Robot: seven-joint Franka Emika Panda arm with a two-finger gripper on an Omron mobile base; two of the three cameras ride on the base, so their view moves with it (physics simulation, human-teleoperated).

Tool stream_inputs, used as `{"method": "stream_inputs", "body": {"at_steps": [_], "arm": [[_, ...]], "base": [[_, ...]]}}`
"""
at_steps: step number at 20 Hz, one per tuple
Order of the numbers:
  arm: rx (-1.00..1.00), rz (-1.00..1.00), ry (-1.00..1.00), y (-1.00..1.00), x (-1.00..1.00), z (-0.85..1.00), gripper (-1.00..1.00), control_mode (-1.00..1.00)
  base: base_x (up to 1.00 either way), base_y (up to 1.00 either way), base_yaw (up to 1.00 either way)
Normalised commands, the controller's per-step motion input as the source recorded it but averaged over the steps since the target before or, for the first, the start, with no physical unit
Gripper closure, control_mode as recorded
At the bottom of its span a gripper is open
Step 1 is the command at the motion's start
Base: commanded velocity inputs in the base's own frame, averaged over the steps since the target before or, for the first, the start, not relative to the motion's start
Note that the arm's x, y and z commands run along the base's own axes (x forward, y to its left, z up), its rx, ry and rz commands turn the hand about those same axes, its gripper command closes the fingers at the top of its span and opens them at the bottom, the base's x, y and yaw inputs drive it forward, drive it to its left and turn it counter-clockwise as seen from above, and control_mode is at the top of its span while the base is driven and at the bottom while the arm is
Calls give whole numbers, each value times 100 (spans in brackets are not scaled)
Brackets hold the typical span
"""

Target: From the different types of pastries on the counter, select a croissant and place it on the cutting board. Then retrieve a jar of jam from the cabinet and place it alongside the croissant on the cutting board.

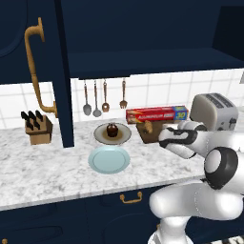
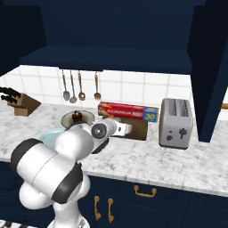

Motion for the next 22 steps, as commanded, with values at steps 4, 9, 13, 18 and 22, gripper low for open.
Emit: {"method": "stream_inputs", "body": {"at_steps": [4, 9, 13, 18, 22], "arm": [[0, 0, 0, -11, 28, -45, 100, -100], [0, 0, 0, -10, 29, -27, 100, -100], [0, 0, 0, -12, 24, -29, 100, -100], [0, 0, 0, -8, 30, -31, 100, -100], [0, 0, 0, -11, 26, -33, 100, -100]], "base": [[0, 0, 0], [0, 0, 0], [0, 0, 0], [0, 0, 0], [0, 0, 0]]}}
